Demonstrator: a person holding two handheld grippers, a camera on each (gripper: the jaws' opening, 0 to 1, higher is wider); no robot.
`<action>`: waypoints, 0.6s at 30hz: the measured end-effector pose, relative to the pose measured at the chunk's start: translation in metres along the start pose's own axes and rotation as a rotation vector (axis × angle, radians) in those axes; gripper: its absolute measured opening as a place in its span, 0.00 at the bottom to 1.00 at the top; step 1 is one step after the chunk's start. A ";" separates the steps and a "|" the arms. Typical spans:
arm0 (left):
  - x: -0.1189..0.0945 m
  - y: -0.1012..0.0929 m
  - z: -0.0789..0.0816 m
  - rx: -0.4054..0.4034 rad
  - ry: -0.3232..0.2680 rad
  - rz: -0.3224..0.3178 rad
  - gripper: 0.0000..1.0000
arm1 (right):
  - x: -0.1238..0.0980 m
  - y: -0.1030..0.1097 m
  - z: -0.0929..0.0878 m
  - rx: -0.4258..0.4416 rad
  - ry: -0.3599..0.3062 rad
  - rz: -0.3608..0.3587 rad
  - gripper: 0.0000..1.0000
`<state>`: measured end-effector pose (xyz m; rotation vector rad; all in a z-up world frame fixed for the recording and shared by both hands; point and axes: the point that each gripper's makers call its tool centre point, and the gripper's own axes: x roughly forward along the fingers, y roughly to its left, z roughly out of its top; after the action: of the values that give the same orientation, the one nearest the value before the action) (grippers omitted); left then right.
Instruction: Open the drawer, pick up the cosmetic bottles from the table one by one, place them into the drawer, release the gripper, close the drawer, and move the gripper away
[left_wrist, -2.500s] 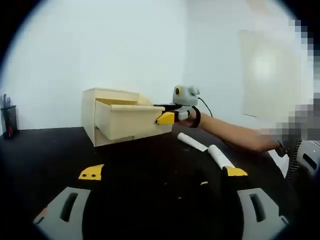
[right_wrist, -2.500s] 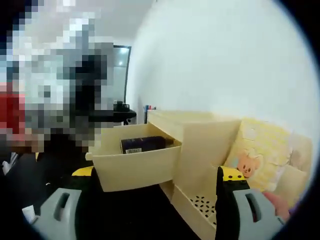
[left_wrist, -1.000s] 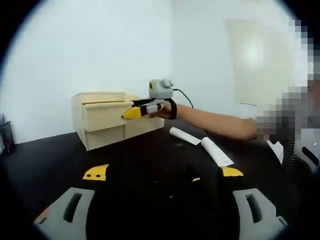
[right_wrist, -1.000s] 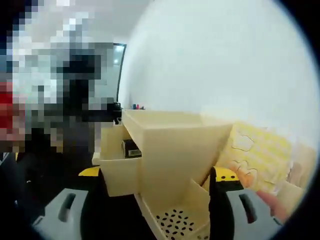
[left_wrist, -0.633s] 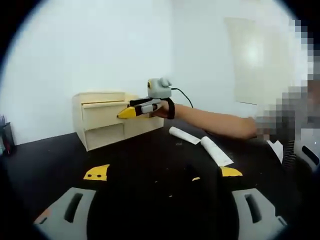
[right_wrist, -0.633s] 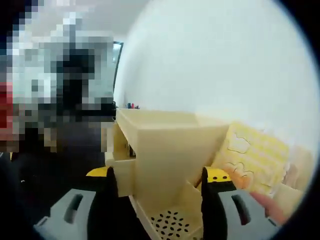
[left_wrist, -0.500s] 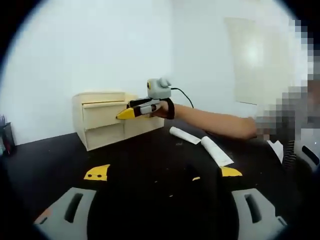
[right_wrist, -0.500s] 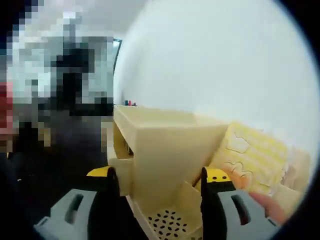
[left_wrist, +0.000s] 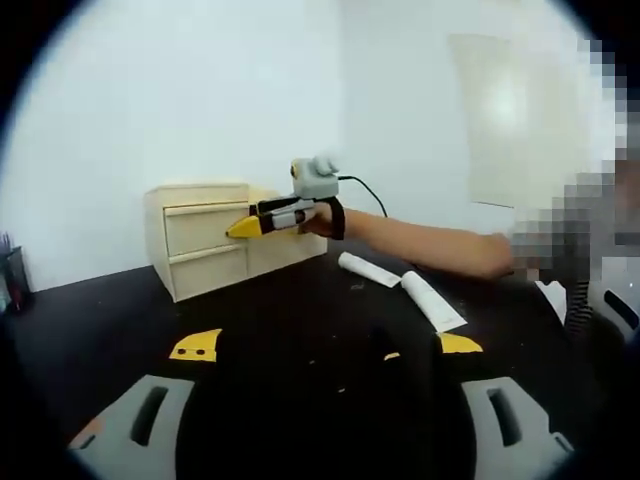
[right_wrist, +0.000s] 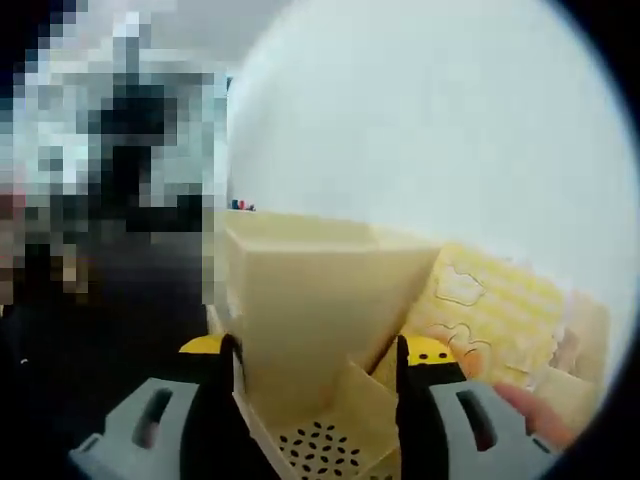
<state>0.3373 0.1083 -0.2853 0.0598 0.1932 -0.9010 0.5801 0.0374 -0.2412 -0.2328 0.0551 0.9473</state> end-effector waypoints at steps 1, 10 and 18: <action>0.000 0.000 0.000 0.001 0.000 0.000 0.76 | 0.000 0.001 0.000 -0.003 -0.001 -0.005 0.61; -0.001 0.000 0.000 -0.002 -0.003 -0.003 0.76 | 0.006 -0.019 0.002 -0.001 0.000 -0.017 0.62; -0.002 0.002 0.000 -0.003 -0.005 0.010 0.74 | 0.007 -0.019 0.003 -0.006 0.005 -0.002 0.58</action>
<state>0.3376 0.1106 -0.2852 0.0563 0.1897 -0.8908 0.5997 0.0327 -0.2362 -0.2407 0.0568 0.9450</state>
